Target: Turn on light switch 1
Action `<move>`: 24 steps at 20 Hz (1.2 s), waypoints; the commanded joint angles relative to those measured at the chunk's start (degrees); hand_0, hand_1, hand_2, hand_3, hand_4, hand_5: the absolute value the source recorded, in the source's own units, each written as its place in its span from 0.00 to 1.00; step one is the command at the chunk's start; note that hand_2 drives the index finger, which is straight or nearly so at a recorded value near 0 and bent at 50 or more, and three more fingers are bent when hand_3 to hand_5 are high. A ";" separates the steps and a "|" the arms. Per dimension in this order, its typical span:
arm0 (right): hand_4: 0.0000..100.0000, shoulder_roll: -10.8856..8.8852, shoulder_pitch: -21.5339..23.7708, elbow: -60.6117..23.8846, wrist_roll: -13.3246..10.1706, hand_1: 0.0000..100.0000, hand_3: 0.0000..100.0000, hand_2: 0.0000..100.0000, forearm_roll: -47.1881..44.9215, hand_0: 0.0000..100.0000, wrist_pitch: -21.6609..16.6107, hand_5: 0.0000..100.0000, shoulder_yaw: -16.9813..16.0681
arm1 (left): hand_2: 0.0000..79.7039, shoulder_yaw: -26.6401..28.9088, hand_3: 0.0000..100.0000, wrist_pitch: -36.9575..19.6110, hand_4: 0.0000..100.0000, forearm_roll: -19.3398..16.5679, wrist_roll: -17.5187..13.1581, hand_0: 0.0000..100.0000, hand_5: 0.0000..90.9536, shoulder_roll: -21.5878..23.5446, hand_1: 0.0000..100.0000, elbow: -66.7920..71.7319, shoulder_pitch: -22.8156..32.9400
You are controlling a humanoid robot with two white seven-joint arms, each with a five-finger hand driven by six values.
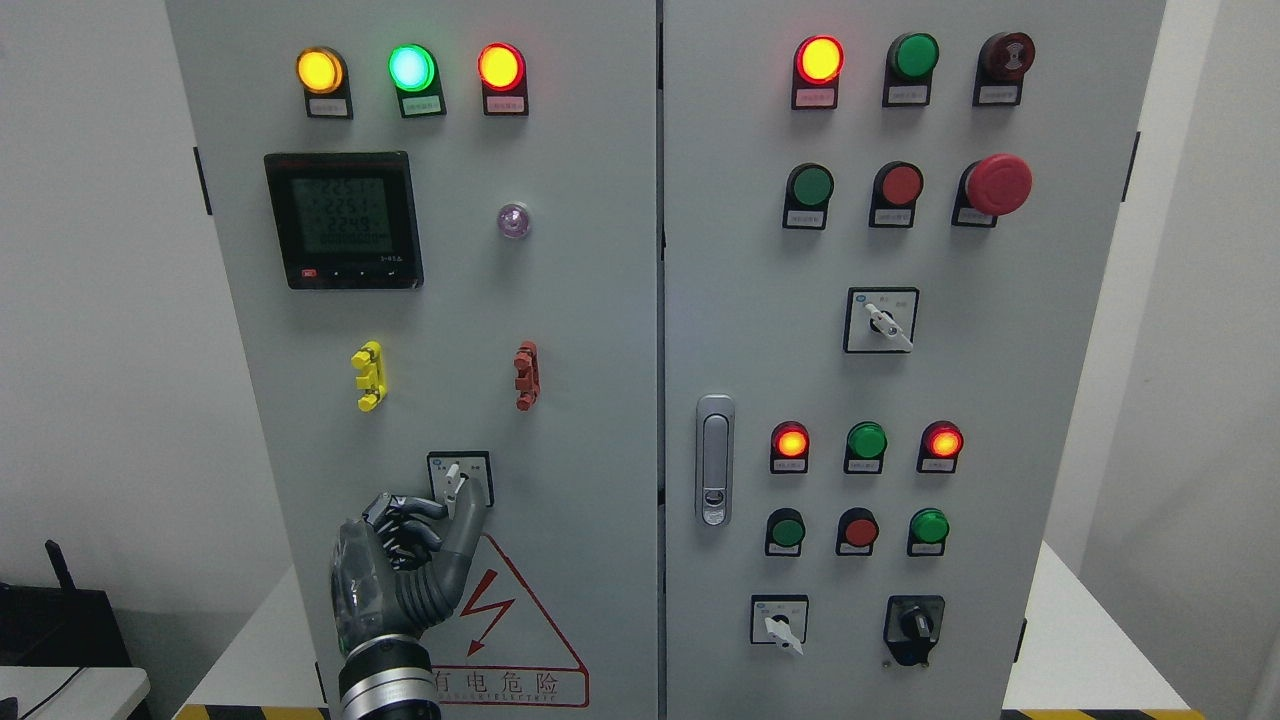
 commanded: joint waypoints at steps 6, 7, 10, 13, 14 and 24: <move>0.00 0.00 0.00 0.00 0.04 0.39 0.00 0.00 -1.50 0.12 0.03 0.00 1.14 | 0.77 -0.31 0.90 0.71 0.88 0.13 -0.04 0.12 0.83 -0.15 0.44 0.16 -0.87; 0.00 0.00 0.00 0.00 0.04 0.39 0.00 0.00 -1.50 0.12 0.03 0.00 1.14 | 0.77 -0.31 0.90 0.79 0.88 0.04 -0.04 0.13 0.83 -0.15 0.44 0.16 -0.87; 0.00 0.00 0.00 0.00 0.04 0.39 0.00 0.00 -1.50 0.12 0.03 0.00 1.14 | 0.77 -0.31 0.90 0.97 0.88 0.04 -0.04 0.13 0.83 -0.15 0.43 0.16 -0.87; 0.00 0.00 0.00 0.00 0.04 0.39 0.00 0.00 -1.50 0.12 0.03 0.00 1.14 | 0.77 -0.31 0.90 1.93 0.89 -0.05 -0.04 0.14 0.83 -0.15 0.43 0.16 -0.87; 0.00 0.00 0.00 0.00 0.04 0.39 0.00 0.00 -1.50 0.12 0.03 0.00 1.14 | 0.77 -0.31 0.90 2.11 0.89 0.04 -0.04 0.14 0.83 -0.15 0.43 0.16 -0.87; 0.00 0.00 0.00 0.00 0.04 0.39 0.00 0.00 -1.50 0.12 0.03 0.00 1.14 | 0.78 -0.31 0.90 2.11 0.89 0.04 -0.04 0.16 0.83 -0.15 0.42 0.16 -0.87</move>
